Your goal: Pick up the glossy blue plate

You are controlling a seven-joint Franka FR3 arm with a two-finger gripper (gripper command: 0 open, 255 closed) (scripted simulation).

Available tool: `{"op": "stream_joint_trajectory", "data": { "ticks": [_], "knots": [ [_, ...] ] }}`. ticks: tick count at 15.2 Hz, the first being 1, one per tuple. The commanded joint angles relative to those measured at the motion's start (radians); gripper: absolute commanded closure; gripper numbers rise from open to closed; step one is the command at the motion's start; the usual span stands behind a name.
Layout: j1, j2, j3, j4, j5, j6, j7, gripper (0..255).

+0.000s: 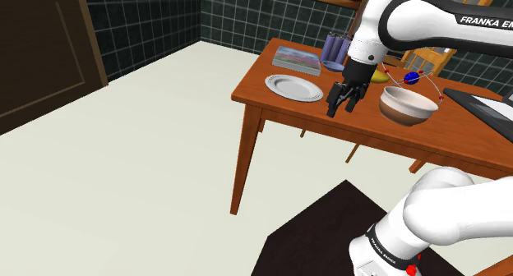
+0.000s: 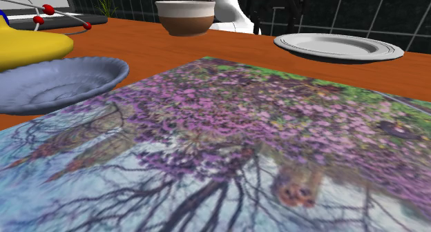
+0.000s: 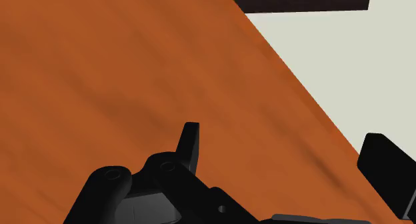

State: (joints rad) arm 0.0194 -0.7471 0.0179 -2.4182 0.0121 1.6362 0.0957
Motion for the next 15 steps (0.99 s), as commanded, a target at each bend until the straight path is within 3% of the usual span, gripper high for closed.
{"op": "stream_joint_trajectory", "data": {
  "ticks": [1,15],
  "knots": [
    [0.000,0.000,0.000,0.000,0.000,0.000,0.000,0],
    [-0.018,0.156,-0.255,0.114,-0.333,0.143,-0.590,0]
  ]
}}
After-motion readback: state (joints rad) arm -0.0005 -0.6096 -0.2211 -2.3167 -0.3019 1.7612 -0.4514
